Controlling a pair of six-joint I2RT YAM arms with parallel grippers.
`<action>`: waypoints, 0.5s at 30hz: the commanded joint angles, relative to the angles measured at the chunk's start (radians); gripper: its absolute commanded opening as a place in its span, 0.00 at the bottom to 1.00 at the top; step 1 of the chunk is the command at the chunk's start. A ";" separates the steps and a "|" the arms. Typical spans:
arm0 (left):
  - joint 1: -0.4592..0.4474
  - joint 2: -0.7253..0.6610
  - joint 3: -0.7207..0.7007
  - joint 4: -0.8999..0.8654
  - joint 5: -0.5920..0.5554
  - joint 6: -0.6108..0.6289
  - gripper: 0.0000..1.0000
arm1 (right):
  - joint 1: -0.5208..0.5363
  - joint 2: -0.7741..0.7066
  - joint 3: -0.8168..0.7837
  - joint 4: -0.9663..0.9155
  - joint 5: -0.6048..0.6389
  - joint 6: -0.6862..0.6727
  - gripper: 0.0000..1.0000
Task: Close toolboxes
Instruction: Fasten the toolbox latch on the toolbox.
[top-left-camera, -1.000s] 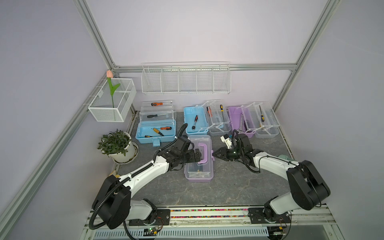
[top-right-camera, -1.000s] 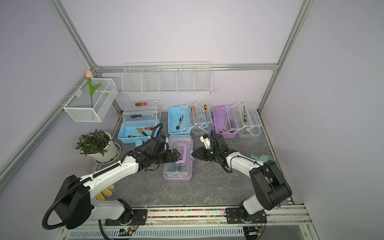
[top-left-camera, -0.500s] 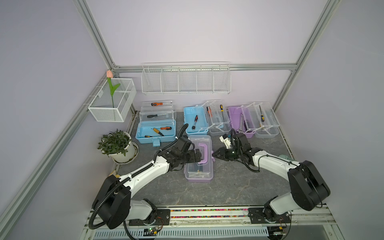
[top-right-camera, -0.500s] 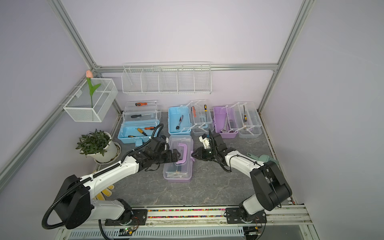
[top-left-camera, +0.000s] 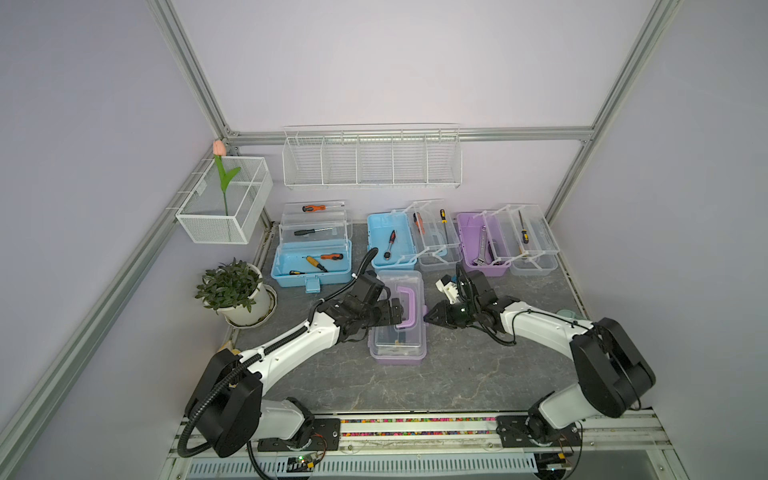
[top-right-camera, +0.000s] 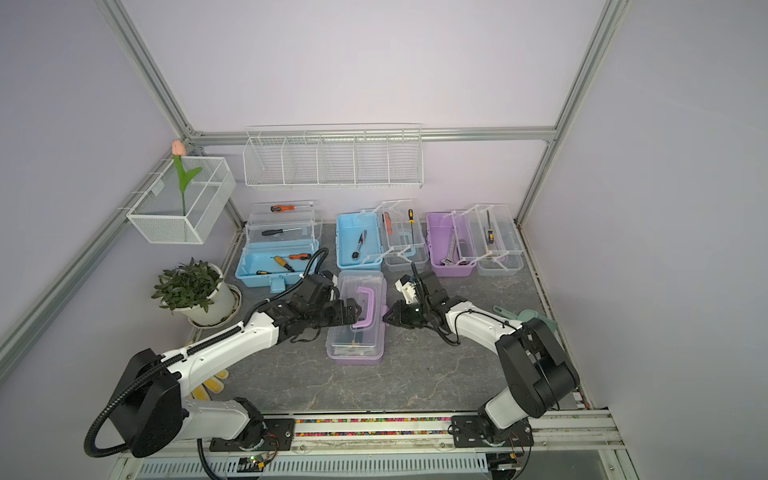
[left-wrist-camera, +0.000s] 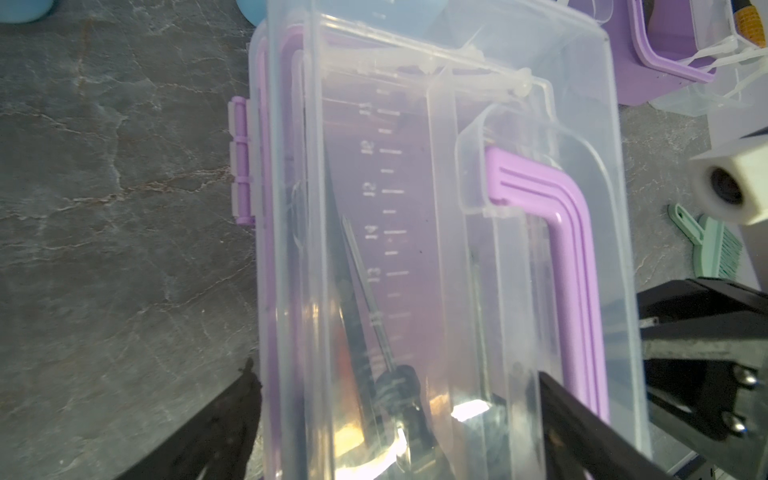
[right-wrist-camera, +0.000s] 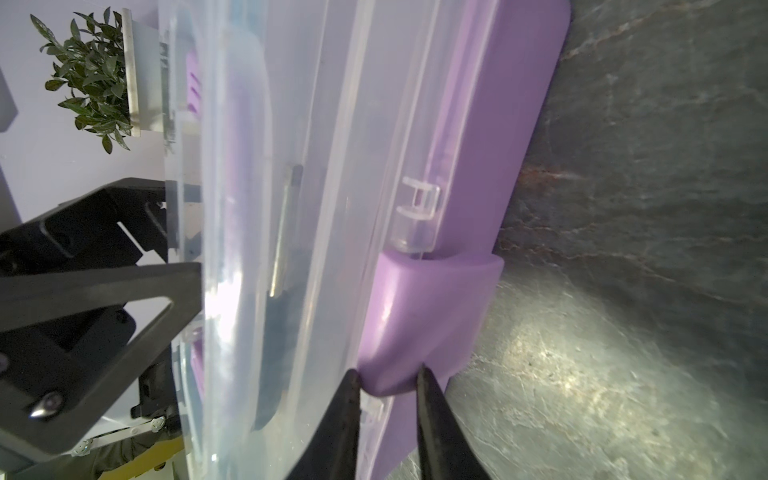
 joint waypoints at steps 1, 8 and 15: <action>-0.006 0.033 0.013 -0.034 0.003 -0.022 0.99 | 0.012 0.015 0.011 0.023 -0.031 -0.009 0.25; -0.007 0.026 0.025 -0.087 -0.036 -0.006 0.99 | -0.111 -0.069 0.029 -0.112 0.045 -0.072 0.26; -0.007 0.024 0.033 -0.102 -0.050 0.001 0.99 | -0.079 0.014 0.111 -0.266 0.230 -0.195 0.20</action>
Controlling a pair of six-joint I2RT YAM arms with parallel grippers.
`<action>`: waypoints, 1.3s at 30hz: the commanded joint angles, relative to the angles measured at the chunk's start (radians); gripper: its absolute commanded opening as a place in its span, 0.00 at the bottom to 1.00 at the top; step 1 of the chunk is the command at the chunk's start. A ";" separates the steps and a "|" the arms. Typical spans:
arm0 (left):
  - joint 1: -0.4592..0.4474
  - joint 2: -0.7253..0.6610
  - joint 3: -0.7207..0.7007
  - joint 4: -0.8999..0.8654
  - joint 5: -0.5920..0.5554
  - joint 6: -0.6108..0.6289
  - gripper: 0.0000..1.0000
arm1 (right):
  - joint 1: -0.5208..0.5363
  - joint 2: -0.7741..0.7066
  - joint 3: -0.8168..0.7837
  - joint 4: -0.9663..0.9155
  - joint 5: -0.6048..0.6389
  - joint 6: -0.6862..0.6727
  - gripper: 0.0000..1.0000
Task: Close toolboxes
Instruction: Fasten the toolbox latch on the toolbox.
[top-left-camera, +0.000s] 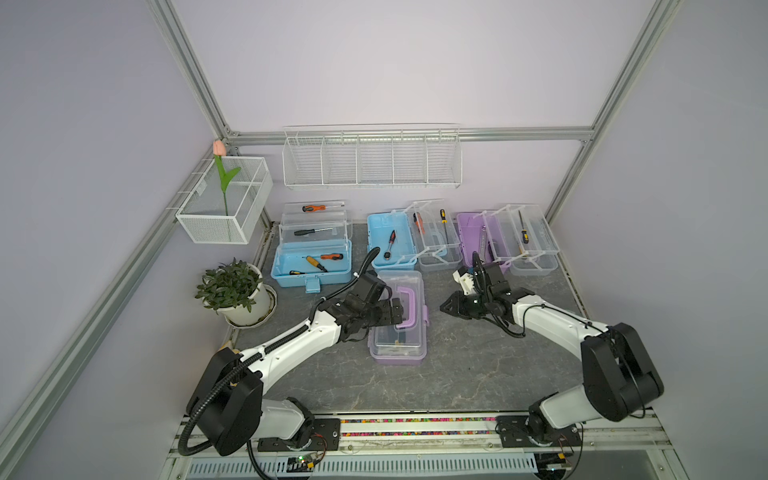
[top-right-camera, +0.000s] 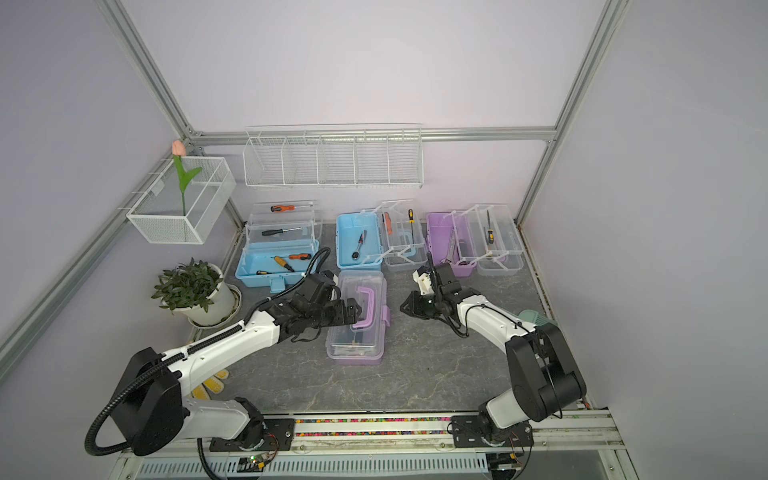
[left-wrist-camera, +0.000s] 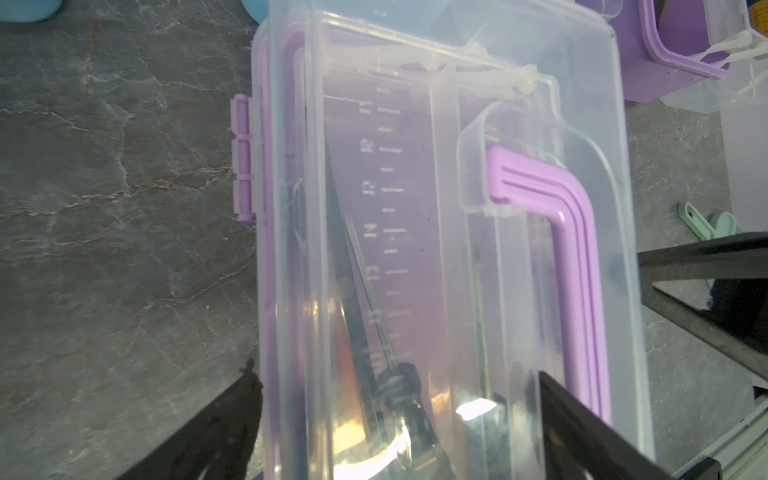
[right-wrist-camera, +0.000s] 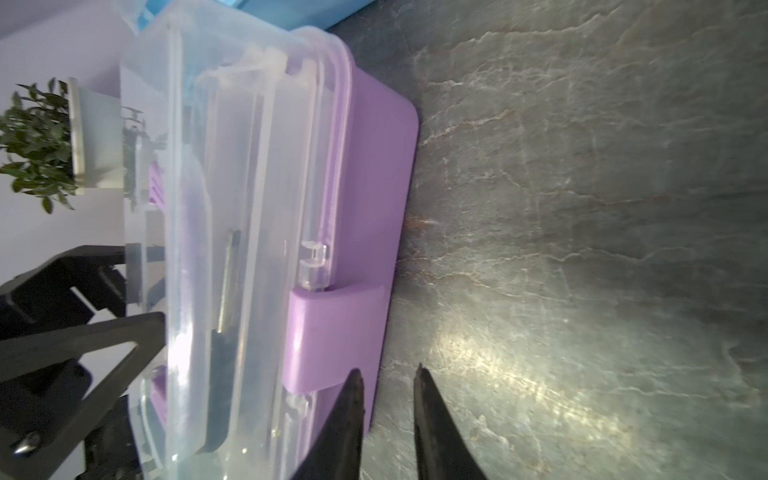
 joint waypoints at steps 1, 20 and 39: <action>-0.002 0.021 0.016 -0.065 -0.027 0.000 0.99 | 0.054 0.058 0.053 -0.089 0.100 -0.078 0.20; -0.005 0.067 0.033 -0.028 0.023 0.018 0.96 | 0.185 0.201 0.075 0.397 -0.257 0.183 0.20; -0.006 0.051 0.037 -0.101 -0.053 0.030 0.96 | 0.124 0.144 0.111 -0.068 0.115 -0.065 0.20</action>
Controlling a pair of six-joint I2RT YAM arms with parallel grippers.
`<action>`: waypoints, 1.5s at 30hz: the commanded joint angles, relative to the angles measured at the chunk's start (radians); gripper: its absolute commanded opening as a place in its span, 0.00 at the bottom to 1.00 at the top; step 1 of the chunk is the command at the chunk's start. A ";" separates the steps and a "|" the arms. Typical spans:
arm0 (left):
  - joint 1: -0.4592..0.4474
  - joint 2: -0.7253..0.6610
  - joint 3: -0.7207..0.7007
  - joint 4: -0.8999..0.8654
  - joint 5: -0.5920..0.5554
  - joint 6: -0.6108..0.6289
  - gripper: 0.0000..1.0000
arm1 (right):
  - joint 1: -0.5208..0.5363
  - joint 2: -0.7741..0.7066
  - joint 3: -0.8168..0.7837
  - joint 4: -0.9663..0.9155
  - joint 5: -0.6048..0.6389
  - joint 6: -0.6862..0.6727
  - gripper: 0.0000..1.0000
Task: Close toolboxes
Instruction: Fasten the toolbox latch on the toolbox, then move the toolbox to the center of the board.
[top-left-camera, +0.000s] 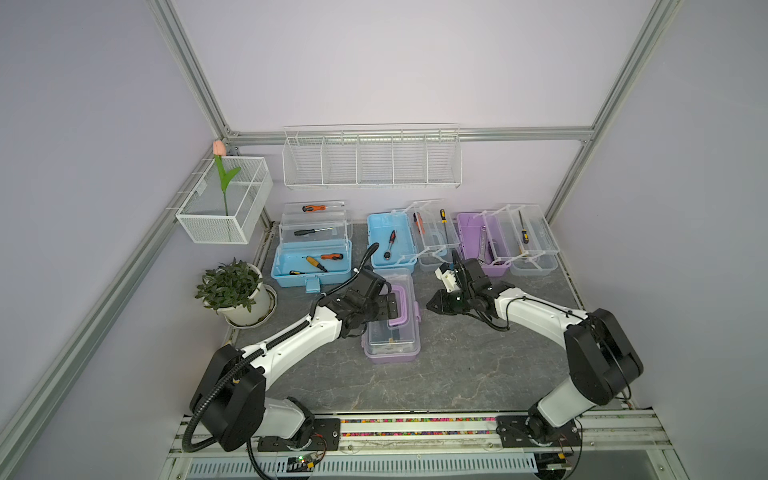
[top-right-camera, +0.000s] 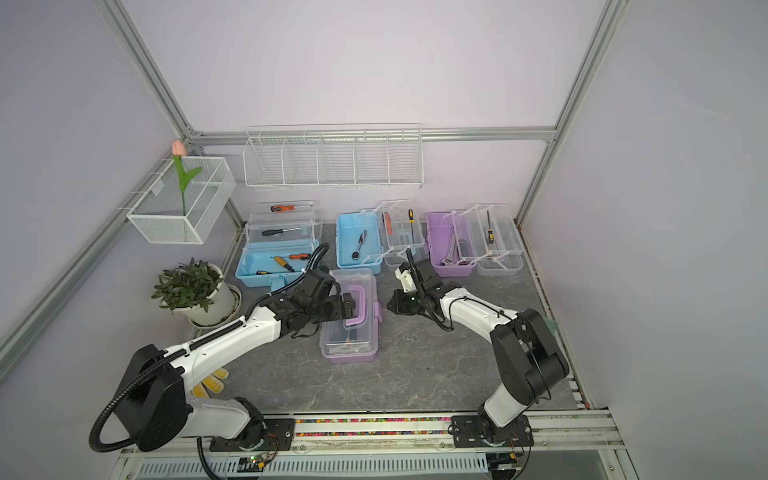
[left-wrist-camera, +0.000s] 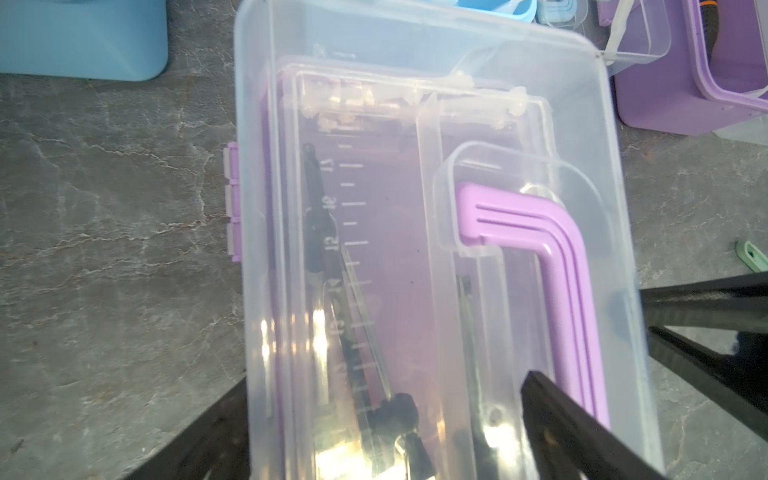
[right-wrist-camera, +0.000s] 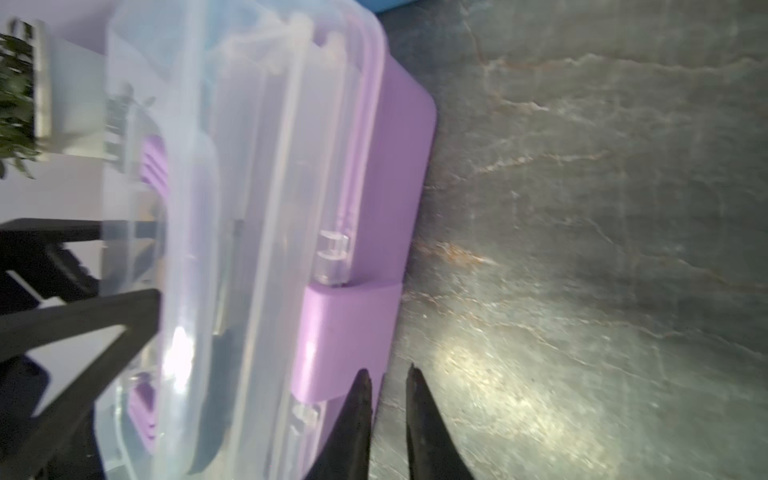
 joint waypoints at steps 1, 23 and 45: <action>-0.020 0.028 -0.002 -0.062 0.046 0.018 0.95 | 0.023 0.048 0.017 -0.064 0.047 -0.046 0.20; -0.021 0.080 0.010 -0.021 0.098 0.029 0.89 | 0.141 0.121 0.132 0.144 -0.167 0.034 0.20; -0.012 0.017 0.222 -0.357 -0.188 0.208 0.87 | -0.328 -0.274 0.179 -0.527 0.225 -0.234 0.44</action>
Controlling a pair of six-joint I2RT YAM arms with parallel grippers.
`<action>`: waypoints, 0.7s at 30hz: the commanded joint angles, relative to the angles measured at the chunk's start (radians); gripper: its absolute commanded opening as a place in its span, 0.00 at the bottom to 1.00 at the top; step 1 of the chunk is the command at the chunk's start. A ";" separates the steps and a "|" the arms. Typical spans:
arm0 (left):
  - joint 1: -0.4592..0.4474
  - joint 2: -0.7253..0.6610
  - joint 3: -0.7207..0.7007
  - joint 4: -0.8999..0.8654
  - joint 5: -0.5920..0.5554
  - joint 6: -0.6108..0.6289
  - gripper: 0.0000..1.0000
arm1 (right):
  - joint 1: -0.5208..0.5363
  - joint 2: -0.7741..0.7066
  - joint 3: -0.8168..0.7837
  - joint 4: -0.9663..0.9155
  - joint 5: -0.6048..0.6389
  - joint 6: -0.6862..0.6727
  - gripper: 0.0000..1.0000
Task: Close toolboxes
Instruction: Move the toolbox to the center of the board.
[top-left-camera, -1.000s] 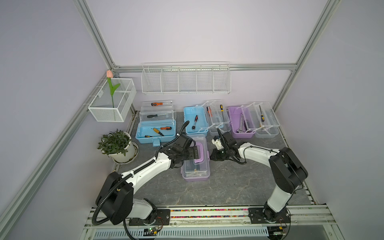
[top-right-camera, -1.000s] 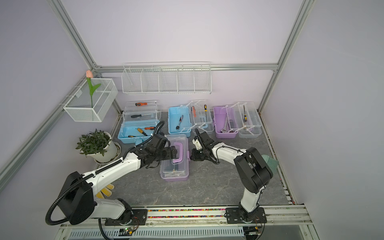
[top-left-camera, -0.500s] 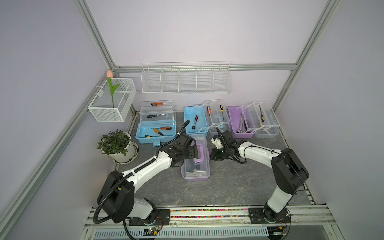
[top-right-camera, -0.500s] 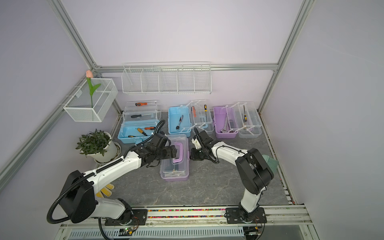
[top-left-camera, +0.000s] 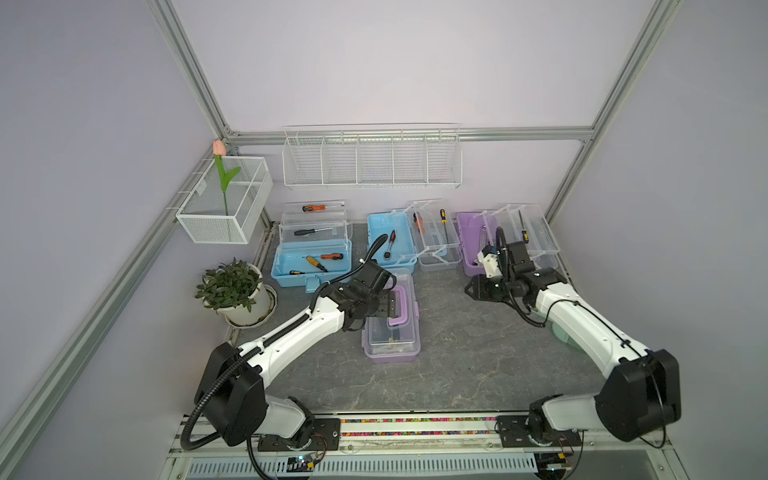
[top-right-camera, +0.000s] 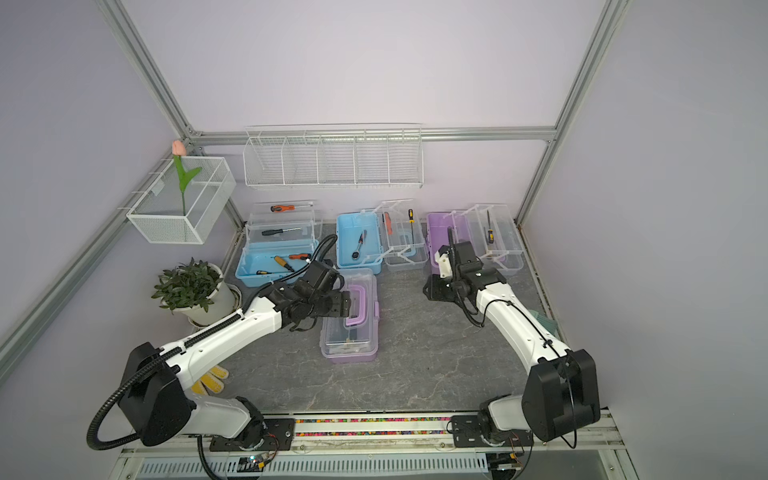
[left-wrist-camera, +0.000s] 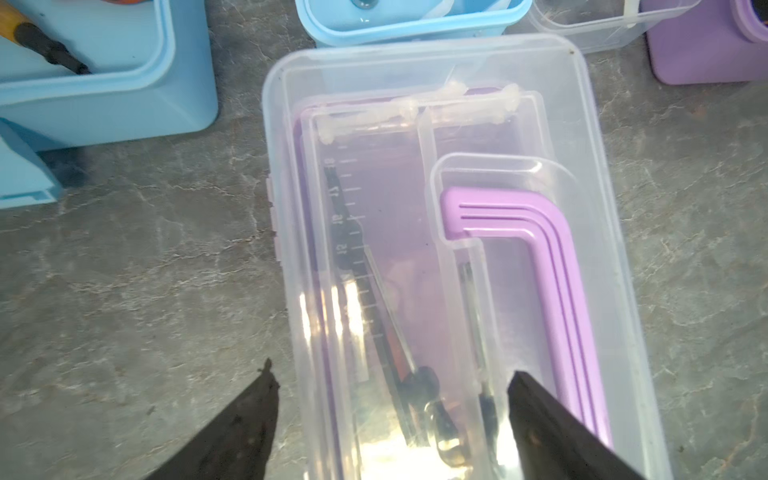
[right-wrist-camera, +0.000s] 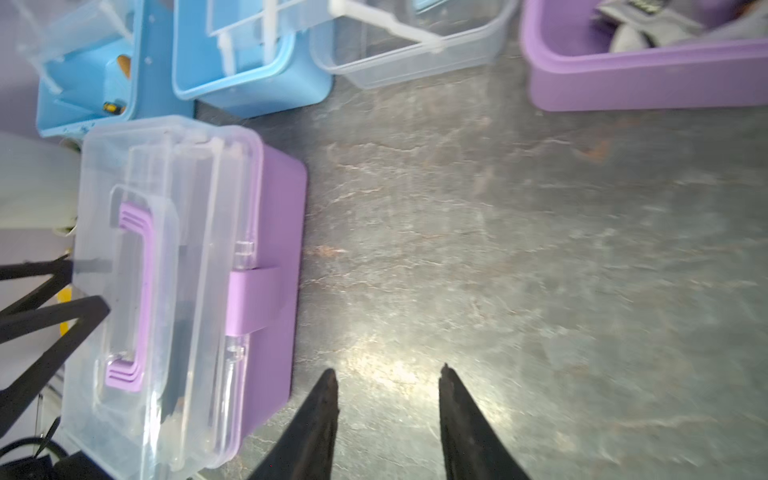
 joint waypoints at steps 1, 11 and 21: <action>0.009 -0.011 0.053 -0.123 -0.077 0.073 0.88 | -0.090 -0.031 0.049 -0.117 0.044 -0.060 0.45; 0.089 -0.045 0.151 -0.226 -0.100 0.149 0.99 | 0.081 -0.026 0.097 -0.096 -0.001 -0.017 0.59; 0.434 0.059 0.232 -0.078 0.017 0.261 1.00 | 0.454 0.121 0.167 0.038 0.102 0.095 0.73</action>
